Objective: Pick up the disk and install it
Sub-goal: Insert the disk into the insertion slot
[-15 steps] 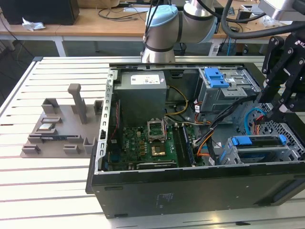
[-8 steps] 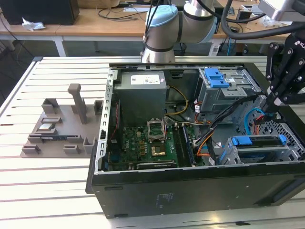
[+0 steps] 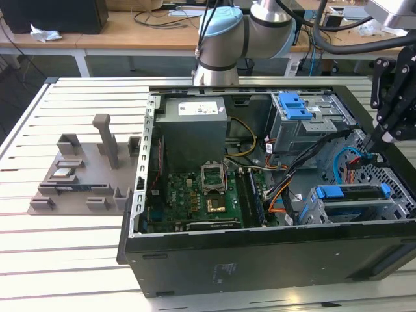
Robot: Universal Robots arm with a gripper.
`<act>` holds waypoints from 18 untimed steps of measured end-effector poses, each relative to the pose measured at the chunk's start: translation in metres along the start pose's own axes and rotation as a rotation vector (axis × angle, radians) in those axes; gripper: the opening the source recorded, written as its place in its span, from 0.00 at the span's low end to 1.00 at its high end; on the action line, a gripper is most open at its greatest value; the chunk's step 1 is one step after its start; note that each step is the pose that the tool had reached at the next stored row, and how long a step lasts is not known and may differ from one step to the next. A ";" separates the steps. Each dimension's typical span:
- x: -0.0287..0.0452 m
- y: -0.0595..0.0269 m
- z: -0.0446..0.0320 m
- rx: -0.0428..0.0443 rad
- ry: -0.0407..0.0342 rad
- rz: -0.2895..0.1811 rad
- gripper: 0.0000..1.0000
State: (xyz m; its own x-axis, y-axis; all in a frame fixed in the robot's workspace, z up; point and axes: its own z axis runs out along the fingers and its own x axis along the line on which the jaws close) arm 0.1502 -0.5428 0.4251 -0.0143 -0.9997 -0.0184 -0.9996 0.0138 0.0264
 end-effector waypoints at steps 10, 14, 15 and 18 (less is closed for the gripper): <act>-0.0097 -0.0387 0.0076 -0.0062 0.0041 0.000 0.11; -0.0096 -0.0397 0.0155 -0.0065 0.0040 0.000 0.11; -0.0096 -0.0398 0.0165 -0.0066 0.0040 0.000 0.11; -0.0095 -0.0399 0.0171 -0.0066 0.0040 0.000 0.11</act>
State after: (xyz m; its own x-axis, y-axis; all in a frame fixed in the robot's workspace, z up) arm 0.1898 -0.5335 0.4071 -0.0143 -0.9998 -0.0144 -0.9994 0.0138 0.0330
